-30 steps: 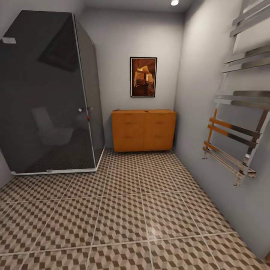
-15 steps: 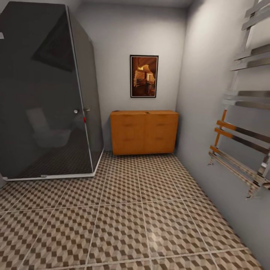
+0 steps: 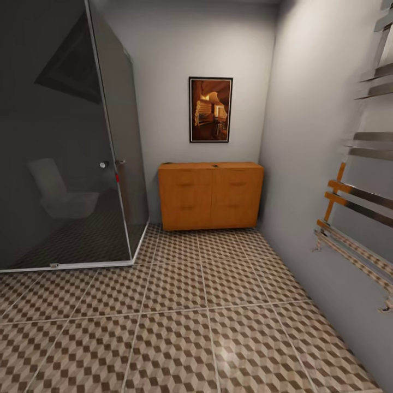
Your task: Take the four mousetraps from the cabinet in the bathroom and place them on the bathroom floor. Make sure all four end up on the same floor surface, and ensure that at least two of them are either under or directly next to the same bathroom sink.
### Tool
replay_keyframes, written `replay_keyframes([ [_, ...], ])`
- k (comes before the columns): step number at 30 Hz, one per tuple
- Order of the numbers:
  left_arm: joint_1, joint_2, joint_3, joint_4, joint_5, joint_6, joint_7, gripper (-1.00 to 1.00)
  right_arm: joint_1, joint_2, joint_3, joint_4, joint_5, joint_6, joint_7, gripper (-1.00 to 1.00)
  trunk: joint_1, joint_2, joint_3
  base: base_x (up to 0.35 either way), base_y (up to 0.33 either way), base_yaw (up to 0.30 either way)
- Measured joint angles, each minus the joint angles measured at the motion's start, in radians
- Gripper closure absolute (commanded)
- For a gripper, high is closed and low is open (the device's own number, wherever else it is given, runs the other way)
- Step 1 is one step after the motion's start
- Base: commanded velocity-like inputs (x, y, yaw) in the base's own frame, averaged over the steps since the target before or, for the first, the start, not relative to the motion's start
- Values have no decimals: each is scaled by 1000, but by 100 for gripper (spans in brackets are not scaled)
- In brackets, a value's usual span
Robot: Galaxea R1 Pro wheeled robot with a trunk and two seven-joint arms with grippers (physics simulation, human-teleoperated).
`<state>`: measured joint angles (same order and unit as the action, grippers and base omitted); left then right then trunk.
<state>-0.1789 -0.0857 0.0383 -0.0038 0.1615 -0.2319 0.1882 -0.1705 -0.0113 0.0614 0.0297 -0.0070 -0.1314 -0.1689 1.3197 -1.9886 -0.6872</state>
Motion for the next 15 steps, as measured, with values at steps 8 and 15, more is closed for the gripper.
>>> replay_keyframes([
  [8,0,0,0,0,1,1,0,-100,0,0,0,0,0,0,0,-100,0,0,0,323,0,0],
  [15,0,0,0,0,1,1,0,-100,0,0,0,0,0,0,0,-100,0,0,0,323,0,0],
])
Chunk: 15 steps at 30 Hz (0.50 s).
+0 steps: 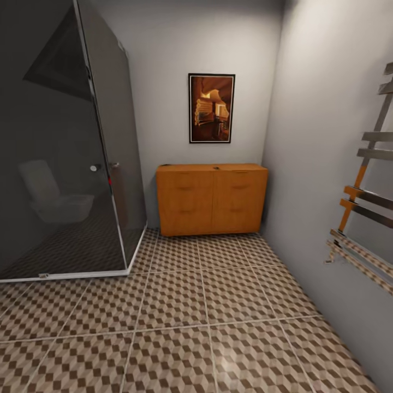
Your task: Take the four mousetraps from the cabinet in the bathroom and place them on the bathroom floor. Make sure all four end up on the same floor surface, and ensure that at least two of them are either under or directly next to the same bathroom sink.
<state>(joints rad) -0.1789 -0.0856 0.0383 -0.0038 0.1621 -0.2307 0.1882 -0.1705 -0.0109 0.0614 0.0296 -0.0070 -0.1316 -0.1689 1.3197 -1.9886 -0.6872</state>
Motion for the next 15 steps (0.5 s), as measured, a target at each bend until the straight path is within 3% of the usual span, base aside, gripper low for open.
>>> replay_keyframes([
  [15,0,0,0,0,0,-2,0,-100,0,-1,0,0,0,0,0,-100,0,0,0,323,0,0],
])
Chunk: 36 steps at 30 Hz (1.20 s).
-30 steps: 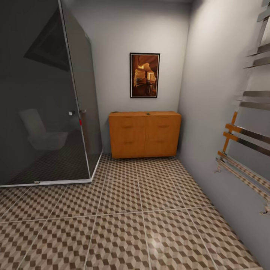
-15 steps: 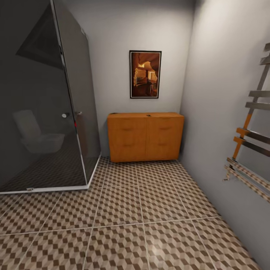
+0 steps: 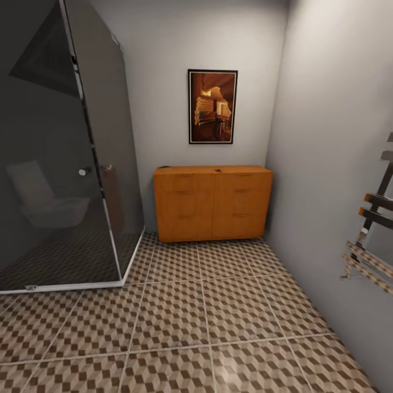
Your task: Take the four mousetraps from the cabinet in the bathroom and place them on the bathroom floor. Make sure all four end up on the same floor surface, and ensure that at least two of them are either under or directly next to the same bathroom sink.
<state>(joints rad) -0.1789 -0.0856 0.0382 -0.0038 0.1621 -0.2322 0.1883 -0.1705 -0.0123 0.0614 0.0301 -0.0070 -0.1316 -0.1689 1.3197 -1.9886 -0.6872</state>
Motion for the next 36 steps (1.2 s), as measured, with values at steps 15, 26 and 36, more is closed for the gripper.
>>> replay_keyframes([
  [15,0,0,0,0,0,-1,0,-100,0,0,0,0,0,0,0,-100,0,0,0,323,0,0],
  [26,0,0,0,0,1,-2,0,-100,0,-1,0,0,0,0,0,-100,0,0,0,323,0,0],
  [36,0,0,0,0,1,-2,0,-100,0,-3,0,0,0,-2,0,-100,0,0,0,323,0,0],
])
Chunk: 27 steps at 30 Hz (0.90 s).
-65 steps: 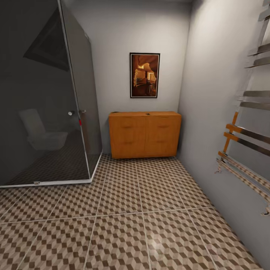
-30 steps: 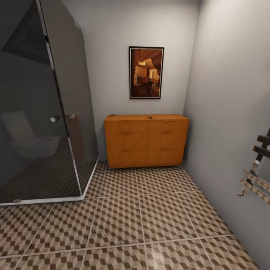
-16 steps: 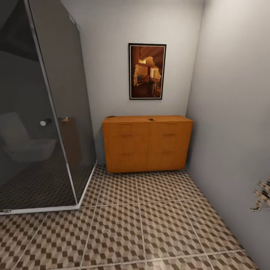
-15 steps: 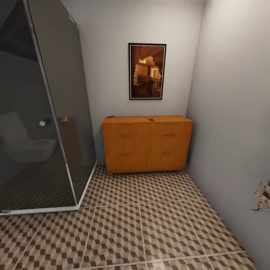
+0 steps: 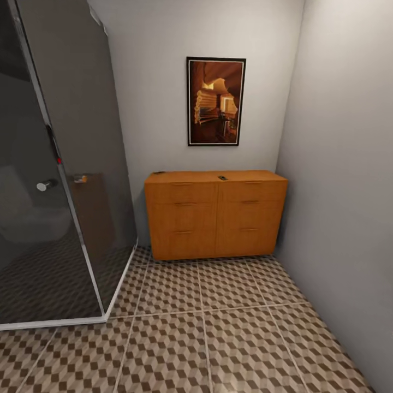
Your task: Take the four mousetraps from the cabinet in the bathroom and place them on the bathroom floor. Make sure all four end up on the same floor surface, and ensure that at least two of them are either under or directly next to the same bathroom sink.
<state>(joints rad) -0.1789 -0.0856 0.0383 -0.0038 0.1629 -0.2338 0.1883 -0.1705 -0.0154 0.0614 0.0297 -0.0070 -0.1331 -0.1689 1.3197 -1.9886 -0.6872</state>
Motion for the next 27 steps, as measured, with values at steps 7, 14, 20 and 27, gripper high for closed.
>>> replay_keyframes([
  [7,0,0,0,0,0,0,0,-100,0,0,0,0,0,0,0,-100,0,0,0,323,0,0],
  [14,0,0,0,0,0,0,0,-100,0,0,0,1,0,-1,0,-100,0,0,0,323,0,0],
  [20,0,0,0,0,0,0,0,-100,0,0,0,0,0,-1,0,-100,0,0,0,323,0,0],
  [27,0,0,0,0,0,0,0,-100,0,0,0,0,1,-1,0,-100,0,0,0,323,0,0],
])
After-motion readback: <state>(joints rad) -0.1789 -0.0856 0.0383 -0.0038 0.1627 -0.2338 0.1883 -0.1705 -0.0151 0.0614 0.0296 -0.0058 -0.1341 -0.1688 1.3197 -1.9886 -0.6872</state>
